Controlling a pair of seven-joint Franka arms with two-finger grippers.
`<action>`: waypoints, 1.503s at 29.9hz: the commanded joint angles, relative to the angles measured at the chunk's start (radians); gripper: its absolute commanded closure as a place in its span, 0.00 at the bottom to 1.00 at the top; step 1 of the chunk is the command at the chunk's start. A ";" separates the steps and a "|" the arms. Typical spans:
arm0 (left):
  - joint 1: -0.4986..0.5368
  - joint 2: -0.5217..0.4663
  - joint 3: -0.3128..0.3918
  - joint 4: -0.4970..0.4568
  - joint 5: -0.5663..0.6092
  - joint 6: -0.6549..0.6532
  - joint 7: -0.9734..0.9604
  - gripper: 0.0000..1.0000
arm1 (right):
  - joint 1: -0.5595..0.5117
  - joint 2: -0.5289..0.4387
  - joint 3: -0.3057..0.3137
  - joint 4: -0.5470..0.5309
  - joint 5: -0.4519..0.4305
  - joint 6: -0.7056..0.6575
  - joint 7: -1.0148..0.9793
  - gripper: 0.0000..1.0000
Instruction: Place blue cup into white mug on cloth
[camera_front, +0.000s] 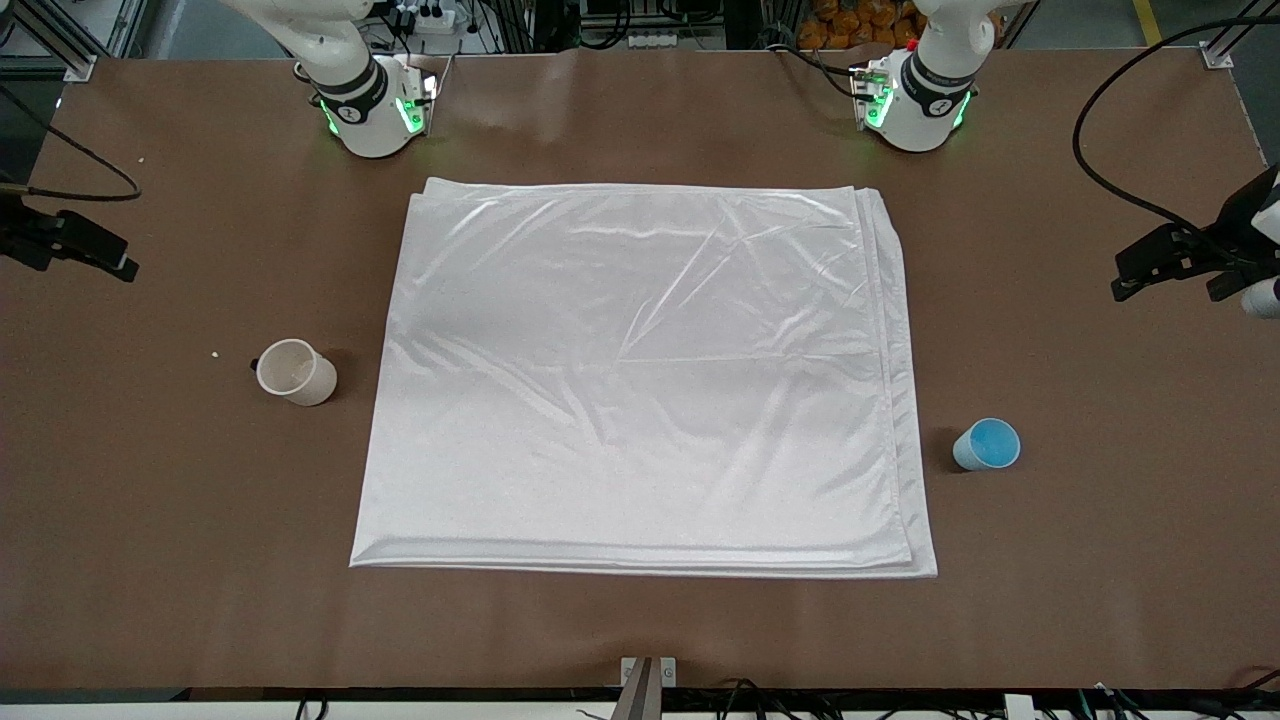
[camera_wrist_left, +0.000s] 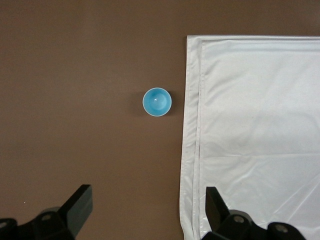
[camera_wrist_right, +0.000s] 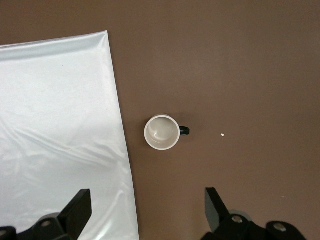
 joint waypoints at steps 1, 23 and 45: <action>0.012 -0.008 -0.005 -0.004 -0.010 -0.001 -0.005 0.00 | 0.003 -0.013 0.000 -0.080 -0.003 0.061 -0.016 0.00; 0.012 0.129 -0.007 -0.088 0.062 0.134 -0.008 0.00 | -0.100 -0.008 -0.004 -0.422 -0.006 0.428 -0.327 0.00; 0.050 0.282 -0.002 -0.234 0.062 0.418 -0.009 0.00 | -0.147 0.096 -0.004 -0.555 -0.006 0.658 -0.881 0.00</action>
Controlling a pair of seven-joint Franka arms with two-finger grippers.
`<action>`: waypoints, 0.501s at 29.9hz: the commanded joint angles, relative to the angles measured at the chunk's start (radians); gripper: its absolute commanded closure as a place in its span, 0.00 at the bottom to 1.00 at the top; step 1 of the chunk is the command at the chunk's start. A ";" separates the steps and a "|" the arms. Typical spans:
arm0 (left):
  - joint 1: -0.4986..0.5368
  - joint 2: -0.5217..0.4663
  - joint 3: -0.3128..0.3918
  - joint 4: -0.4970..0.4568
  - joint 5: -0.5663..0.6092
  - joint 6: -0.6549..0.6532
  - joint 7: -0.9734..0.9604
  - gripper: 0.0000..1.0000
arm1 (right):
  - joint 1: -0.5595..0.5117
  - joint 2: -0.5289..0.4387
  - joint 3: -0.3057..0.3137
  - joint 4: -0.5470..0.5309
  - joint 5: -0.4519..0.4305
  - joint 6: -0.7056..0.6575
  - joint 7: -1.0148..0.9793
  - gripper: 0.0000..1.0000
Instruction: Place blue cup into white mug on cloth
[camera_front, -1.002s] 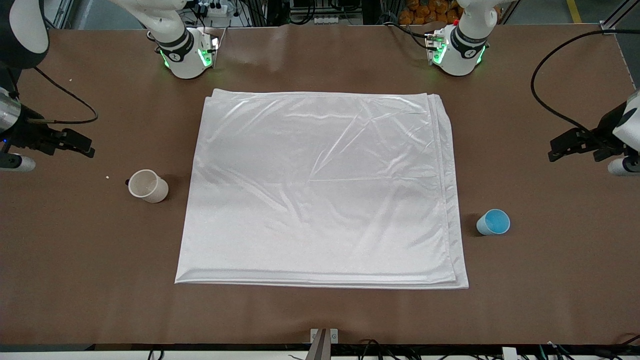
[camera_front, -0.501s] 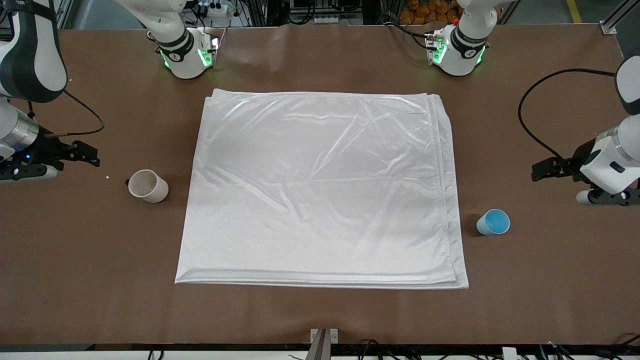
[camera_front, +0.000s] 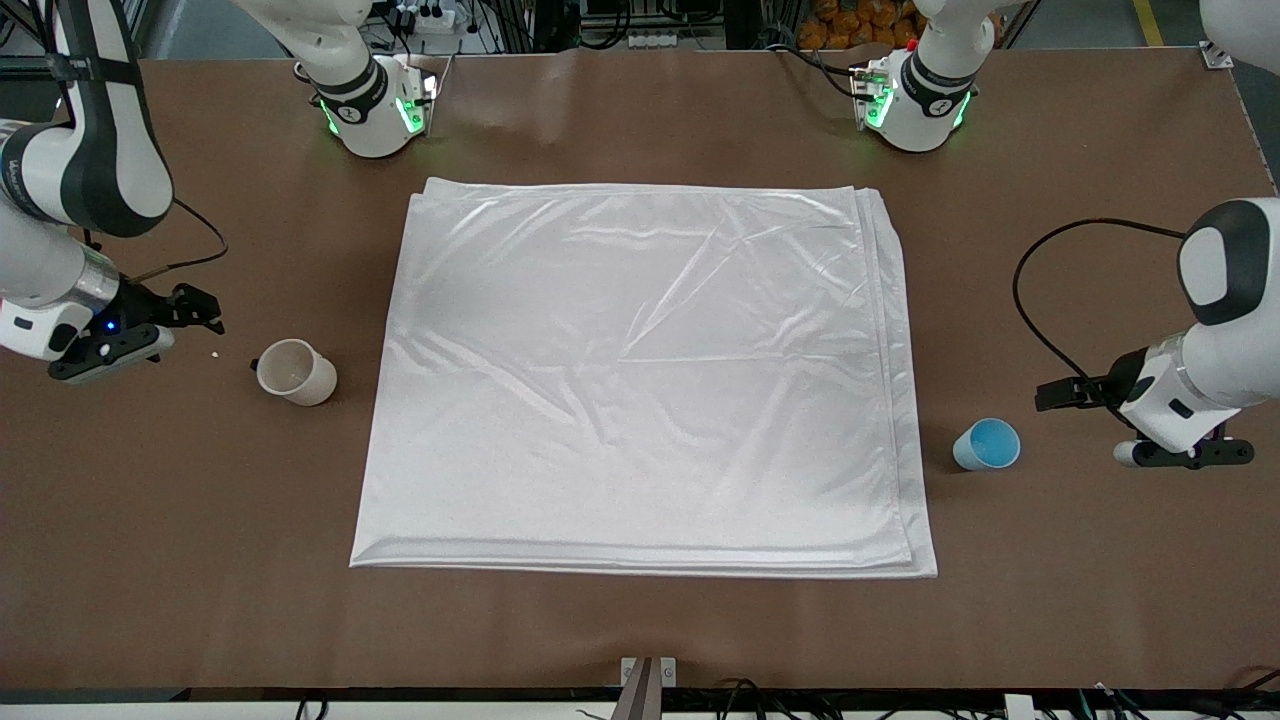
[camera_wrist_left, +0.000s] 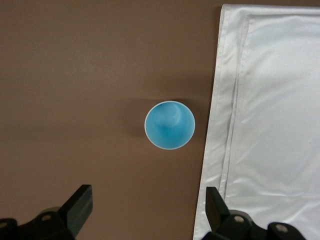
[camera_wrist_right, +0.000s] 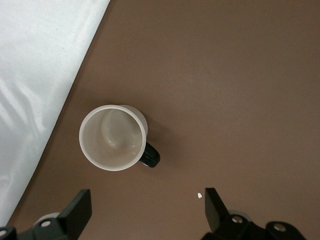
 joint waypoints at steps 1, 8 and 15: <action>0.007 -0.024 -0.008 -0.091 0.021 0.096 -0.009 0.00 | -0.017 0.035 0.010 -0.002 -0.005 0.040 -0.132 0.00; 0.005 -0.014 -0.006 -0.133 0.021 0.162 -0.012 0.00 | -0.020 0.099 0.008 -0.002 -0.019 0.101 -0.323 0.00; 0.016 0.048 -0.006 -0.134 0.046 0.234 -0.017 0.00 | -0.038 0.167 0.008 0.000 -0.028 0.176 -0.534 0.00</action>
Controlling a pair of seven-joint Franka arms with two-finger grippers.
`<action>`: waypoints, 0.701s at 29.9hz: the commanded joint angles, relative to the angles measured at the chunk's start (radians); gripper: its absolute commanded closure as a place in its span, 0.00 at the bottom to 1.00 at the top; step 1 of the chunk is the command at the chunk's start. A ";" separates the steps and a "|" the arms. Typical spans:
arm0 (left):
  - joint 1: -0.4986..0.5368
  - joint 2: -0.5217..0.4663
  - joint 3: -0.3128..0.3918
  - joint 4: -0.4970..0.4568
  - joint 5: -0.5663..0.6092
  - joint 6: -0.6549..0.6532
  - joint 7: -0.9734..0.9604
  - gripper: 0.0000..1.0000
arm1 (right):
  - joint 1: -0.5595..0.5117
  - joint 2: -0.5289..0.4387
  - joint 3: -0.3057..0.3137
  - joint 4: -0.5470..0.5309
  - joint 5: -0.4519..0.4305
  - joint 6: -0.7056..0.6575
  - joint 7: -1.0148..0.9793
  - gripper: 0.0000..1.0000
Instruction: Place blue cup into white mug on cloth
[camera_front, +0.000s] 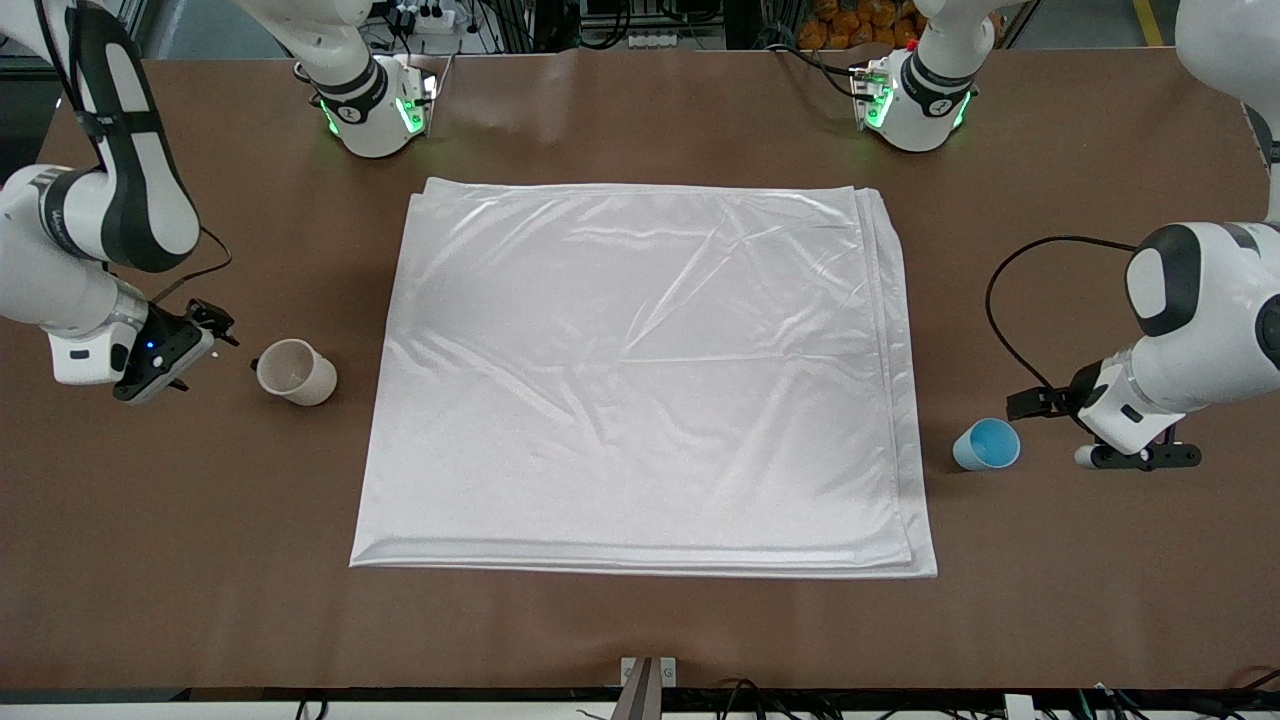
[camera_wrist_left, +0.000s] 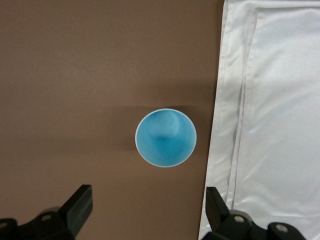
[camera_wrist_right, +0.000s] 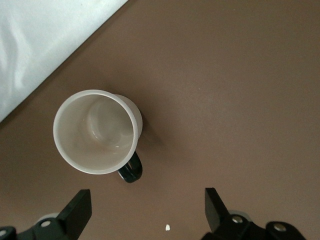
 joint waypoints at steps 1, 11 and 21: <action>0.015 0.040 -0.006 -0.013 0.040 0.071 -0.018 0.00 | -0.027 0.055 0.009 0.005 -0.016 0.055 -0.169 0.00; 0.019 0.098 0.000 -0.008 0.042 0.134 -0.018 0.00 | -0.033 0.112 0.009 0.007 -0.016 0.095 -0.379 0.00; 0.018 0.141 0.000 0.001 0.040 0.164 -0.022 0.00 | -0.071 0.161 0.010 -0.019 -0.012 0.177 -0.488 0.00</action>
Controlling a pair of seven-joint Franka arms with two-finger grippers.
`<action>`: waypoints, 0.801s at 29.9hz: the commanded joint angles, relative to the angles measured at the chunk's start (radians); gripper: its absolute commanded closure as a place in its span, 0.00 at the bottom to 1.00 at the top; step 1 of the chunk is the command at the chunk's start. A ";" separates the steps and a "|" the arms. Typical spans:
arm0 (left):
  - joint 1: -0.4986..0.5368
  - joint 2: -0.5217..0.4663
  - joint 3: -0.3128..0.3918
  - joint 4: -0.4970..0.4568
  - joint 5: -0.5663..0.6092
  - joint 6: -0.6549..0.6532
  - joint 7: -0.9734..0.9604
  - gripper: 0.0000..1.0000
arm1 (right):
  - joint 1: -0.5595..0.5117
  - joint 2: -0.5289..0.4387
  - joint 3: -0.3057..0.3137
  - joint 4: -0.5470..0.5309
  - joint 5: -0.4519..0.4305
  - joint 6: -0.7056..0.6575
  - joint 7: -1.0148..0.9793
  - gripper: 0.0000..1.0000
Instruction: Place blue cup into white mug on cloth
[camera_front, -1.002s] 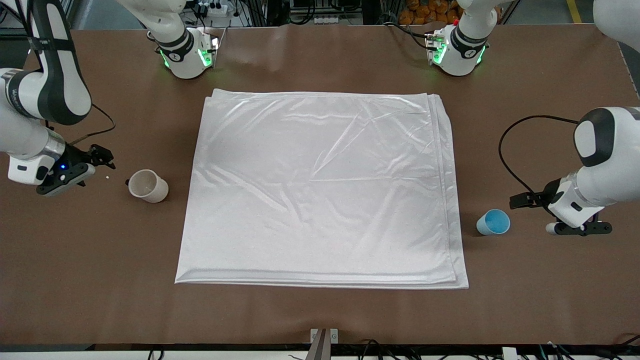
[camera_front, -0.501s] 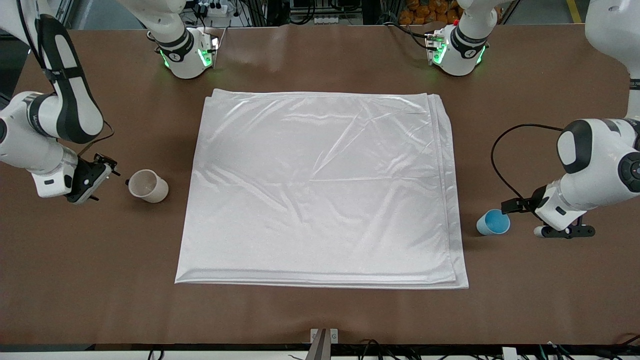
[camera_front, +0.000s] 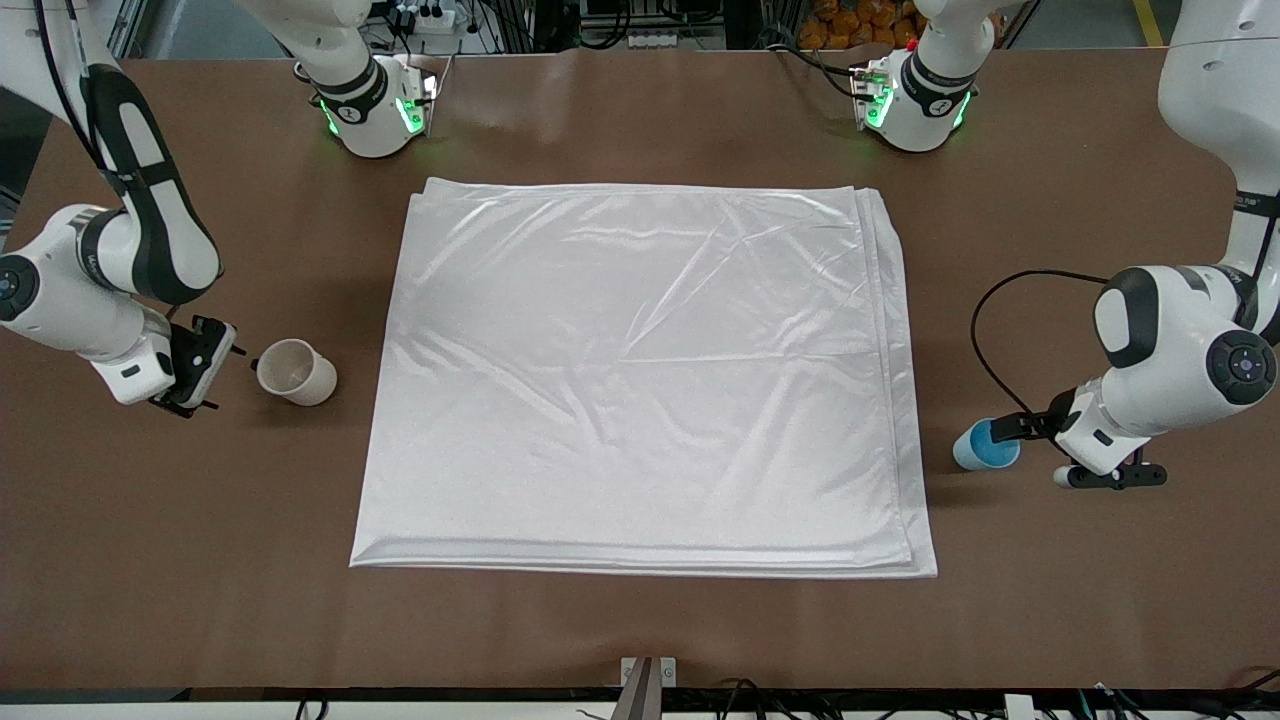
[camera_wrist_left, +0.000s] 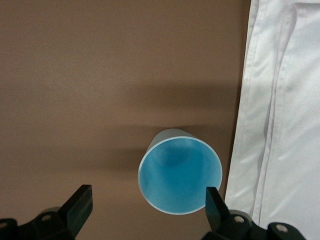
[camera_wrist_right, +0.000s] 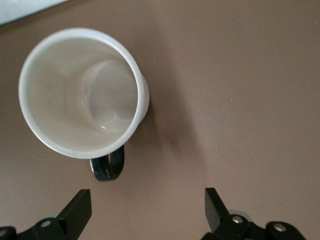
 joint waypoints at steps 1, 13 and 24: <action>0.005 0.020 -0.009 0.012 0.026 0.017 -0.020 0.00 | -0.033 0.023 0.012 -0.029 -0.010 0.063 -0.055 0.00; 0.026 0.073 -0.007 0.010 0.029 0.067 -0.006 0.07 | -0.035 0.021 0.017 -0.121 -0.006 0.152 -0.085 0.00; 0.020 0.102 -0.007 0.012 0.029 0.078 -0.003 0.30 | -0.035 0.018 0.032 -0.147 0.002 0.154 -0.093 0.00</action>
